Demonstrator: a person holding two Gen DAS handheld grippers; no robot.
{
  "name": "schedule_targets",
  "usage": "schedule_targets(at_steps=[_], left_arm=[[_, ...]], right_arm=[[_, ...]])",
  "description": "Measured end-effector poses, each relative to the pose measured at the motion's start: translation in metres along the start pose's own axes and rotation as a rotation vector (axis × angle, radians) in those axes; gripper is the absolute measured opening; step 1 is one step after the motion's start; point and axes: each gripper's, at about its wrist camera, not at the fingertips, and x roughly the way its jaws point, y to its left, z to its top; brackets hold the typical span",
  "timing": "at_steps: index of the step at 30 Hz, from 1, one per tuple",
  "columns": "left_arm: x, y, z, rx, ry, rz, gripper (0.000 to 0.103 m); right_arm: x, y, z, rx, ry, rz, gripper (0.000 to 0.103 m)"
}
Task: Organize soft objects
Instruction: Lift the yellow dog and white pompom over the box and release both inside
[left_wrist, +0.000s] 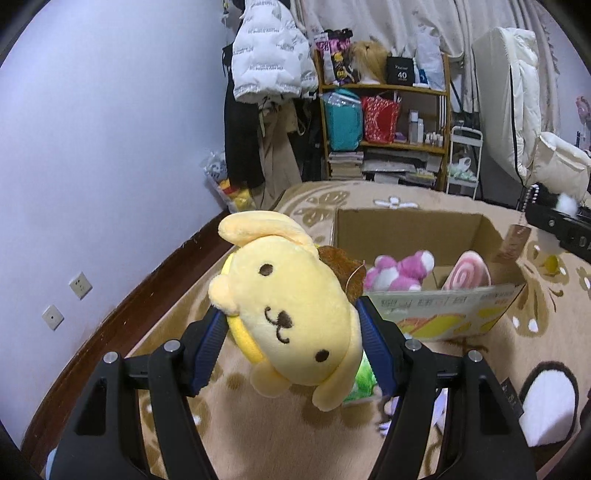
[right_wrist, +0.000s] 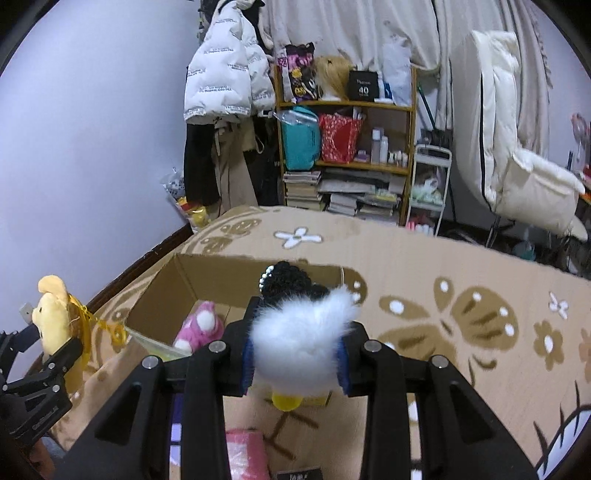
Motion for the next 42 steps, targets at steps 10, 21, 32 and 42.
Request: schedule_targets(at_steps=[10, 21, 32, 42], left_arm=[[0.013, -0.016, 0.04, 0.043, -0.091, -0.009, 0.068], [0.037, -0.036, 0.072, 0.104, -0.141, -0.019, 0.068], [0.065, -0.049, 0.065, 0.109, -0.076, -0.113, 0.068], [0.088, -0.061, 0.046, 0.136, 0.018, -0.164, 0.069]], right_arm=[[0.016, 0.019, 0.018, -0.119, -0.046, -0.093, 0.036], [0.035, 0.012, 0.038, -0.115, -0.075, -0.094, 0.036], [0.068, 0.011, 0.037, -0.125, -0.041, -0.08, 0.036], [0.09, 0.011, 0.024, -0.122, 0.008, -0.057, 0.037]])
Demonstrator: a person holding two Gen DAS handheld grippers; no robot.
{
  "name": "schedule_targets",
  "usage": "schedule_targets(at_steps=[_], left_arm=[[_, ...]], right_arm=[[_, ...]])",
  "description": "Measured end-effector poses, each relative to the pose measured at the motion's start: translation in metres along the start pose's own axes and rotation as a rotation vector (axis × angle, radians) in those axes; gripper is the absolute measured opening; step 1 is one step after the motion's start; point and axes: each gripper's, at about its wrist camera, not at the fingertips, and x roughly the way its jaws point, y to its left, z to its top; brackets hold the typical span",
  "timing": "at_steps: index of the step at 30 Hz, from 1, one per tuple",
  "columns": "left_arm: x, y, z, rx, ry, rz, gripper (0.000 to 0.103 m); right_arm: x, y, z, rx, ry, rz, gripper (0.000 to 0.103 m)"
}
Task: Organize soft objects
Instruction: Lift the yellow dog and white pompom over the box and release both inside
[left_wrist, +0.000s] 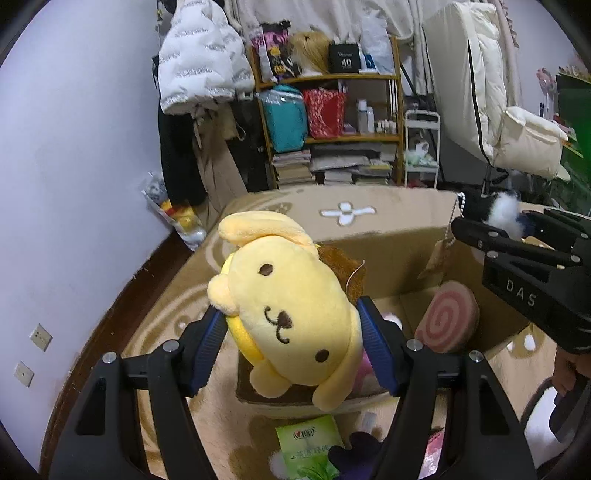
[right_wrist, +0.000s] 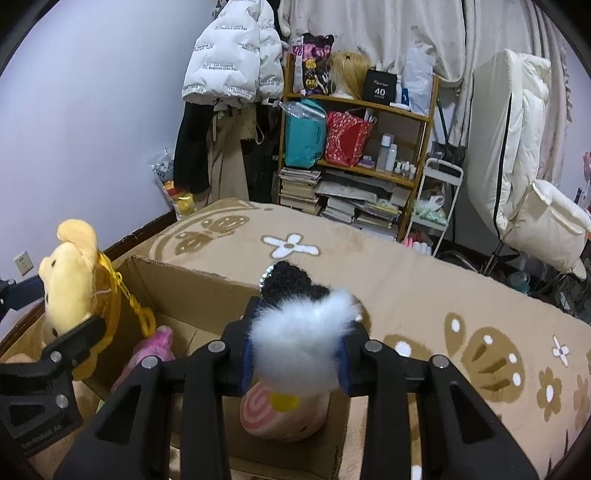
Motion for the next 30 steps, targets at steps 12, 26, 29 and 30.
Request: schedule_targets(at_steps=[12, 26, 29, 30], left_arm=[[0.014, 0.008, -0.008, -0.047, 0.088, -0.099, 0.076], [0.004, 0.013, -0.006, -0.059, 0.092, -0.07, 0.096], [-0.004, 0.014, -0.007, -0.056, 0.088, -0.049, 0.097], [-0.007, 0.014, -0.007, -0.054, 0.088, -0.044, 0.097]], right_arm=[[0.011, -0.014, -0.008, 0.117, 0.061, 0.129, 0.038], [0.003, -0.012, -0.009, 0.126, 0.072, 0.159, 0.068], [-0.002, -0.013, -0.009, 0.134, 0.072, 0.166, 0.079], [-0.005, -0.013, -0.01, 0.134, 0.074, 0.163, 0.081]])
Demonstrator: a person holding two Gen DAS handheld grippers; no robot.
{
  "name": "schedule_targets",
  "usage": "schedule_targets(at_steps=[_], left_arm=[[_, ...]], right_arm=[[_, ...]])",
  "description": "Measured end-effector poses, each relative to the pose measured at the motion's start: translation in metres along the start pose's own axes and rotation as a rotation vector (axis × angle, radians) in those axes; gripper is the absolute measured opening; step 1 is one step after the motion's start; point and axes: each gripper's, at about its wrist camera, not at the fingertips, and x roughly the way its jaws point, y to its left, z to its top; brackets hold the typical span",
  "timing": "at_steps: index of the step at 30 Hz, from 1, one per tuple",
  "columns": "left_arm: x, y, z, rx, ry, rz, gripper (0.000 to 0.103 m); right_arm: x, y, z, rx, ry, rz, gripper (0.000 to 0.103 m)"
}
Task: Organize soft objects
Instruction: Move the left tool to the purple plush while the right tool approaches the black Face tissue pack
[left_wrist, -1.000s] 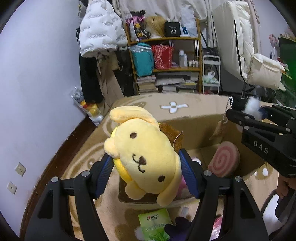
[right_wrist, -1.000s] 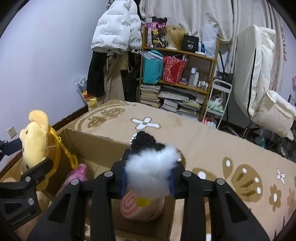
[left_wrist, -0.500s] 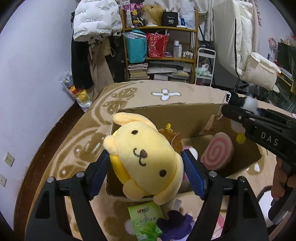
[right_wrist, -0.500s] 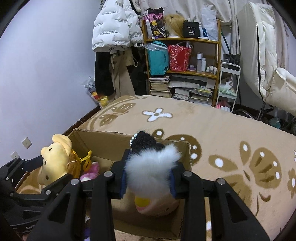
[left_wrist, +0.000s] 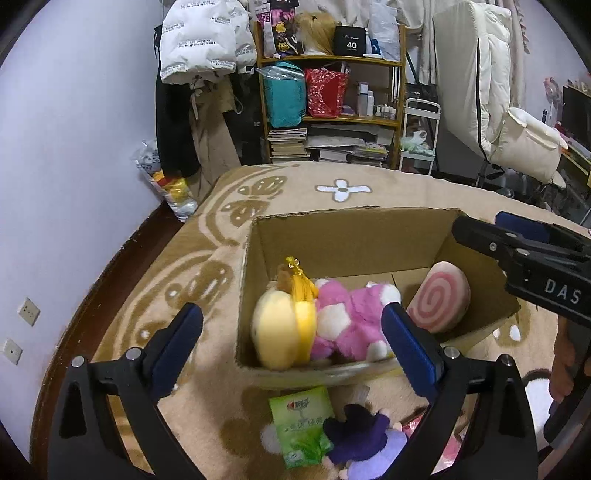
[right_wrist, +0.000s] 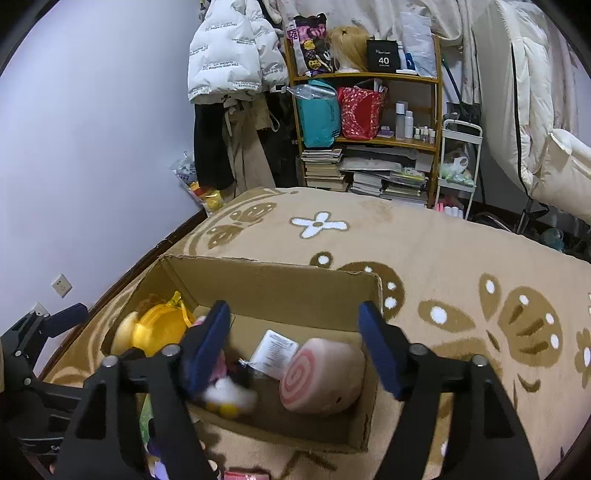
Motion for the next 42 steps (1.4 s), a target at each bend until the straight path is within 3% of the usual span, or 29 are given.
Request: schedule_targets(at_steps=[8, 19, 31, 42], left_arm=[[-0.031, 0.002, -0.013, 0.022, 0.025, 0.06, 0.1], [-0.066, 0.005, -0.035, -0.017, 0.045, 0.073, 0.1], [-0.078, 0.01, -0.055, -0.056, 0.071, 0.071, 0.1], [-0.061, -0.007, -0.074, -0.033, 0.129, 0.057, 0.1]], right_arm=[[-0.028, 0.001, -0.006, 0.015, -0.001, -0.015, 0.082], [-0.071, -0.003, -0.028, 0.042, 0.032, -0.041, 0.082], [-0.084, 0.005, -0.068, 0.051, 0.124, -0.056, 0.082], [-0.075, 0.008, -0.095, 0.051, 0.217, -0.071, 0.082]])
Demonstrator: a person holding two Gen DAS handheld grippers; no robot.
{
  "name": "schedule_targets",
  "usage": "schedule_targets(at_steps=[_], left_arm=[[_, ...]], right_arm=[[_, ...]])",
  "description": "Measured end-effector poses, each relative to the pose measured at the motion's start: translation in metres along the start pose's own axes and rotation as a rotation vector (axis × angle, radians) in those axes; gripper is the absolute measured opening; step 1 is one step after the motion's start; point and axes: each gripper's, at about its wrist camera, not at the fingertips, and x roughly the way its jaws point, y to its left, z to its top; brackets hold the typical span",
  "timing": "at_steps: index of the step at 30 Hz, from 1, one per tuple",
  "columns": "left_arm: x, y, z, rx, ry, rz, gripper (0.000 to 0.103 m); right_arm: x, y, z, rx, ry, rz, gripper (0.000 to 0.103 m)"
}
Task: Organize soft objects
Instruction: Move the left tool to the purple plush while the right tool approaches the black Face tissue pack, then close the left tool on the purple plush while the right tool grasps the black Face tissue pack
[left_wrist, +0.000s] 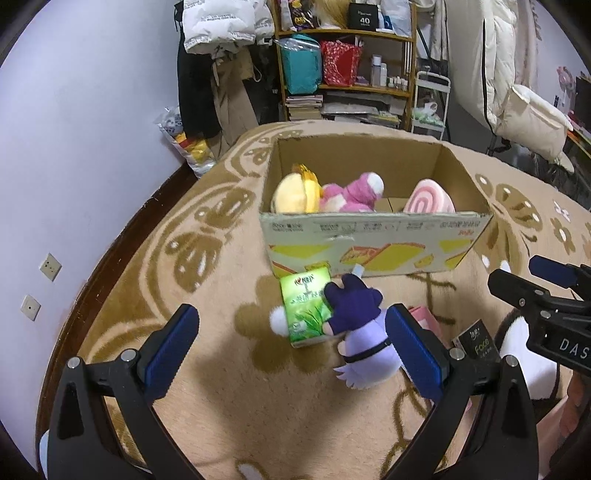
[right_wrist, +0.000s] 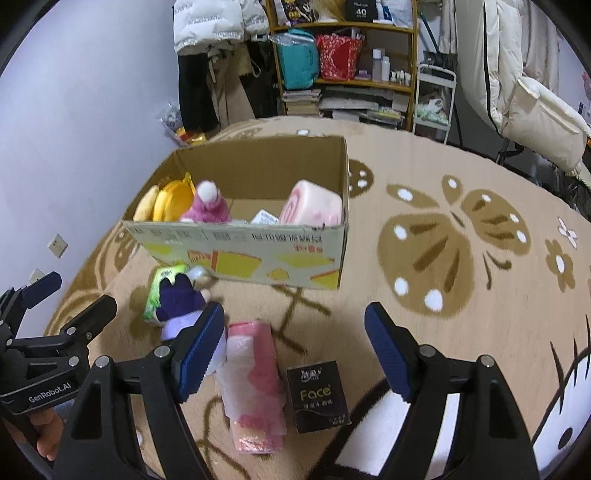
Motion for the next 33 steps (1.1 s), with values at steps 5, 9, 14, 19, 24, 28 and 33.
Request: schedule_targets(at_steps=[5, 9, 14, 19, 24, 28, 33], left_arm=[[0.01, -0.008, -0.005, 0.003, 0.033, -0.017, 0.1], [0.02, -0.014, -0.008, 0.002, 0.062, -0.035, 0.1], [0.033, -0.025, -0.011, 0.014, 0.102, -0.053, 0.1], [0.046, -0.036, -0.014, 0.04, 0.134, -0.063, 0.1], [0.058, -0.041, -0.014, 0.042, 0.161, -0.077, 0.1], [0.069, -0.046, -0.013, 0.054, 0.184, -0.083, 0.1], [0.084, -0.043, -0.013, 0.017, 0.234, -0.108, 0.1]], right_arm=[[0.01, -0.005, -0.004, 0.017, 0.044, -0.005, 0.082], [0.018, -0.01, -0.007, 0.035, 0.076, -0.002, 0.082], [0.033, -0.015, -0.012, 0.058, 0.14, 0.002, 0.078], [0.049, -0.02, -0.017, 0.077, 0.208, 0.004, 0.073], [0.064, -0.023, -0.022, 0.094, 0.276, 0.012, 0.072], [0.073, -0.022, -0.025, 0.084, 0.325, -0.012, 0.066], [0.082, -0.027, -0.03, 0.108, 0.365, 0.0, 0.066]])
